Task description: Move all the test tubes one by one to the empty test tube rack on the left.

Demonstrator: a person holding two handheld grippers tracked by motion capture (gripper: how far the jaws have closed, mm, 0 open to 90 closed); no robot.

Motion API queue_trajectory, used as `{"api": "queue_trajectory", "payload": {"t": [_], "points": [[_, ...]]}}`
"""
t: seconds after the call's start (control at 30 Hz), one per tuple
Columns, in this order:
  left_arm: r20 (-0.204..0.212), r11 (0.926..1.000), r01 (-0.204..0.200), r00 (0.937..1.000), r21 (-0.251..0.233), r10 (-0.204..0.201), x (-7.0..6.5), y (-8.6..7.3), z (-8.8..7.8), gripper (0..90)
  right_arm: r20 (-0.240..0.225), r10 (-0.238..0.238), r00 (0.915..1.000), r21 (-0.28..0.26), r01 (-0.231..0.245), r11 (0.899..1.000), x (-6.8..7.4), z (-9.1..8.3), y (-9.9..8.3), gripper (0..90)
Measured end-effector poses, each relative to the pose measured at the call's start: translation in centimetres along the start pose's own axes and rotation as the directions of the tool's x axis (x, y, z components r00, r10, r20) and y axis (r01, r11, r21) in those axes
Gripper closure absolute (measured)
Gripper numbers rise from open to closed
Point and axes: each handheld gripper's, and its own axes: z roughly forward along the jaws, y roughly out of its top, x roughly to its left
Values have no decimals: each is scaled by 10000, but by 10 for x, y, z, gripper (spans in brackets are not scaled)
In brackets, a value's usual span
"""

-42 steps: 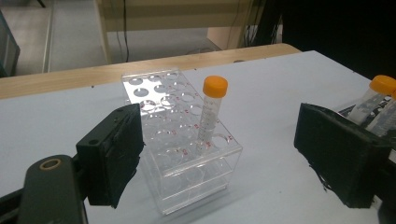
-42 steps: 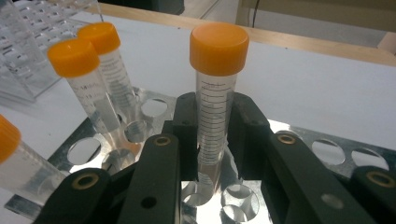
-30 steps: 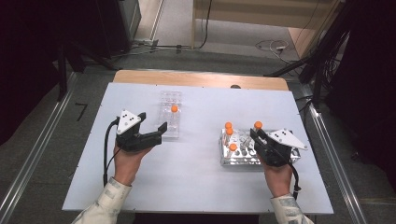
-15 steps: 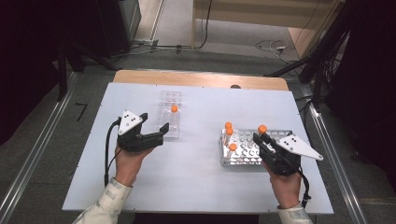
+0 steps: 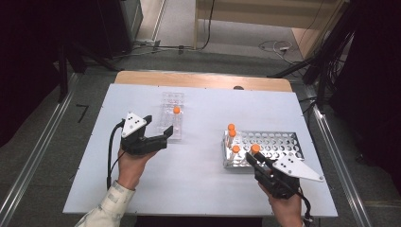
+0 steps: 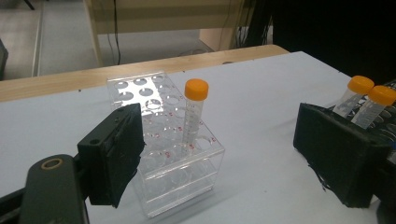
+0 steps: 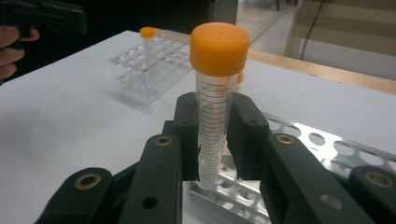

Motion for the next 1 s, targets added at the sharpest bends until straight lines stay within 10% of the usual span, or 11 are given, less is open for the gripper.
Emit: {"api": "queue_trajectory", "payload": {"t": [0.6,1.0], "points": [[362,9999,-39,9993,137,34,-6,-4,0,164,-1370,-685,9882,587,772,9953,52,57,-2,723],[1022,9996,-205,9946,213,183,-22,-8,1,190,-1347,-780,9878,939,911,9914,65,102,-4,723]]}}
